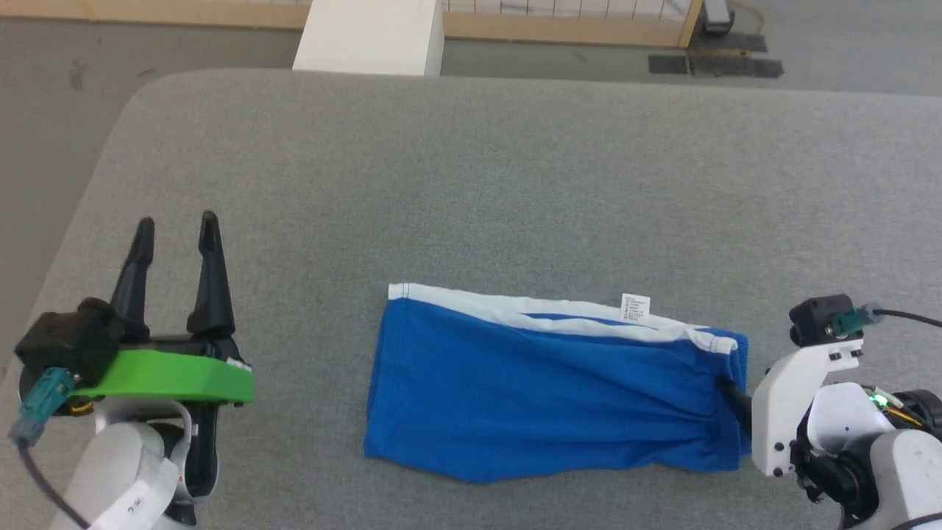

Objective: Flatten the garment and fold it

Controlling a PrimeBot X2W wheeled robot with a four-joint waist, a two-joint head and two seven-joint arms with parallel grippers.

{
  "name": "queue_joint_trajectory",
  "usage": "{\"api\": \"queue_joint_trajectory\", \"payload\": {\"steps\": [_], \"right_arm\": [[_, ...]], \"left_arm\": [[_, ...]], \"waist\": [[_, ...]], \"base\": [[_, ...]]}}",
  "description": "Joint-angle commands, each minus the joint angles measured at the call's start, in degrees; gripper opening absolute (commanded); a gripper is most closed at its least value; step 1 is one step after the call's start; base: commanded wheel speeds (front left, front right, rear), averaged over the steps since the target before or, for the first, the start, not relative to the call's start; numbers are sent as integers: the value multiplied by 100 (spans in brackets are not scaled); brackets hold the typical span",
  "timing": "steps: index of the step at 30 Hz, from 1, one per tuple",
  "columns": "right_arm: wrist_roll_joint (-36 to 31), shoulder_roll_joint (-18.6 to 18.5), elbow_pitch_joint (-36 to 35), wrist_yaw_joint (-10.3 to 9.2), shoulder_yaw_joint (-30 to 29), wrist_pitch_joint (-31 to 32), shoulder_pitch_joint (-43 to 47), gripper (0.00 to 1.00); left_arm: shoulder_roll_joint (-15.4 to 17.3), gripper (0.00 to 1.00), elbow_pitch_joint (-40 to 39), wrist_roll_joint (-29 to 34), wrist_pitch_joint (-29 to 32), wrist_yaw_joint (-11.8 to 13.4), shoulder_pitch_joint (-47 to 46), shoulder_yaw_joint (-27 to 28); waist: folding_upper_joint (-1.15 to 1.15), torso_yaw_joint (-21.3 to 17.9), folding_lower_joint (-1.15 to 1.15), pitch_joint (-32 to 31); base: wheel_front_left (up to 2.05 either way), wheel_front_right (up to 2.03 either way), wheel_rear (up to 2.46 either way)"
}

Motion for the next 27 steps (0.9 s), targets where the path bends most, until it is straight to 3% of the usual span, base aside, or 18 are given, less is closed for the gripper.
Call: {"api": "queue_joint_trajectory", "payload": {"steps": [1,12,14,15,21,27], "right_arm": [[-73,15,106,-10,-15,-23,-139,100],[-24,34,798,-10,191,-57,-305,100],[56,41,885,-10,261,-54,-321,30],[83,38,910,-10,285,-64,-333,0],[201,-37,955,-10,434,-156,-448,0],[222,-267,944,-10,218,-194,-577,0]], "left_arm": [[-115,100,-191,196,-40,-94,96,133],[-914,100,-421,949,-44,-696,403,820],[-998,100,-380,1062,-44,-786,398,890],[-1031,100,-372,1096,-44,-817,392,919],[-1141,100,-226,1303,-44,-976,417,1016],[-1179,100,-62,1445,-44,-1052,451,1017]], "waist": [[0,68,0,170],[0,182,0,438],[0,192,0,451],[0,193,0,455],[0,149,0,389],[0,78,0,288]], "base": [[0,0,0],[0,0,0],[0,0,0],[0,0,0],[0,0,0],[0,0,0]]}}
